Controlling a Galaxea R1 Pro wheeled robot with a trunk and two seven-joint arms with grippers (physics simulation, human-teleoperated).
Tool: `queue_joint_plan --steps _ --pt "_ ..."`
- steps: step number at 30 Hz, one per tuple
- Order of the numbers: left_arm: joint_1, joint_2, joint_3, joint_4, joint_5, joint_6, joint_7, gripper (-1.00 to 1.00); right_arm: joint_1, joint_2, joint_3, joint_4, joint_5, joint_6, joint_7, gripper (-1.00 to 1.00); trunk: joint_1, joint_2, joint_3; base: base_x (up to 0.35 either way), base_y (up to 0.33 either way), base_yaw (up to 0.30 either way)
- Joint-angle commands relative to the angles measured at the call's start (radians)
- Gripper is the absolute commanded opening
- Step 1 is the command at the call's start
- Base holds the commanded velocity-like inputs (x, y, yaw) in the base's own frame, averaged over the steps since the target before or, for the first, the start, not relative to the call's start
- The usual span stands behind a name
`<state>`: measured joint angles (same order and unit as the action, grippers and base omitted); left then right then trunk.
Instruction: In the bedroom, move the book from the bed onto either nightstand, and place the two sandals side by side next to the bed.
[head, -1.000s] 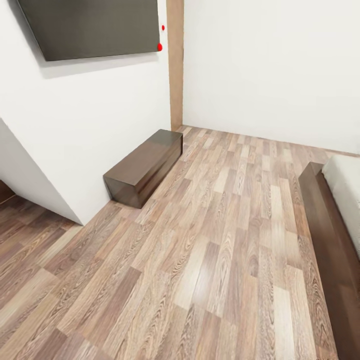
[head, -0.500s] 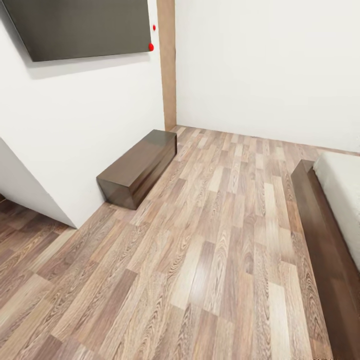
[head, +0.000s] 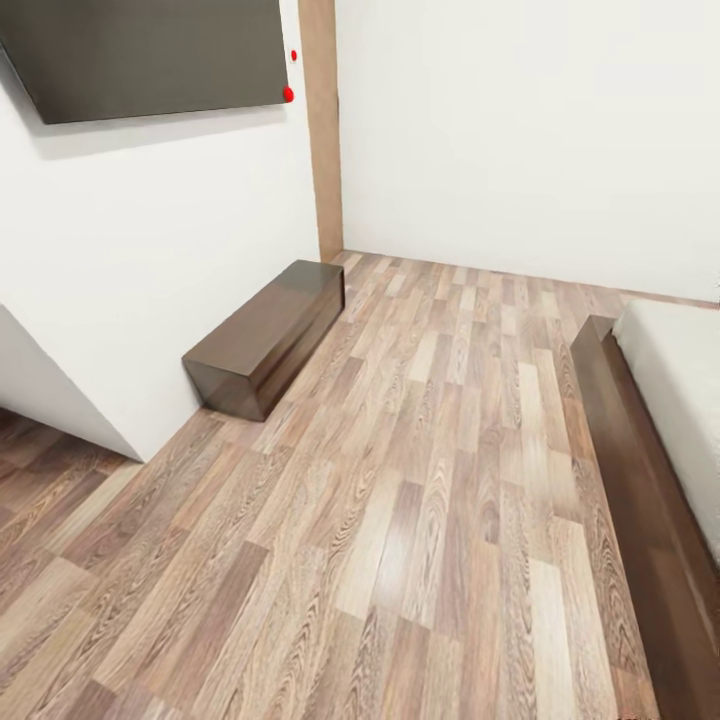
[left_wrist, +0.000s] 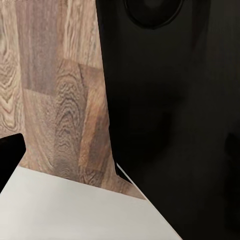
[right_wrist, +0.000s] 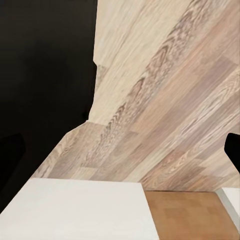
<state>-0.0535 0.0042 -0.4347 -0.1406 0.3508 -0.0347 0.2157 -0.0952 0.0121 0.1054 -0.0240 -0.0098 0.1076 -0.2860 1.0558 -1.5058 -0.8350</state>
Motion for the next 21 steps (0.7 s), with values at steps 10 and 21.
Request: queue_joint_plan --steps 10,21 --pt "0.000 0.000 -0.009 -0.001 0.010 -0.002 0.004 1.00 0.000 0.000 0.008 -0.002 -0.001 0.009 -0.004 1.00 0.000 0.000 -0.001 0.000 0.000 -0.075" --pt "0.000 0.000 -0.009 -0.001 0.010 -0.002 0.004 1.00 0.000 0.000 0.009 -0.002 -0.001 0.009 -0.004 1.00 0.000 0.000 -0.001 0.000 0.000 -0.074"
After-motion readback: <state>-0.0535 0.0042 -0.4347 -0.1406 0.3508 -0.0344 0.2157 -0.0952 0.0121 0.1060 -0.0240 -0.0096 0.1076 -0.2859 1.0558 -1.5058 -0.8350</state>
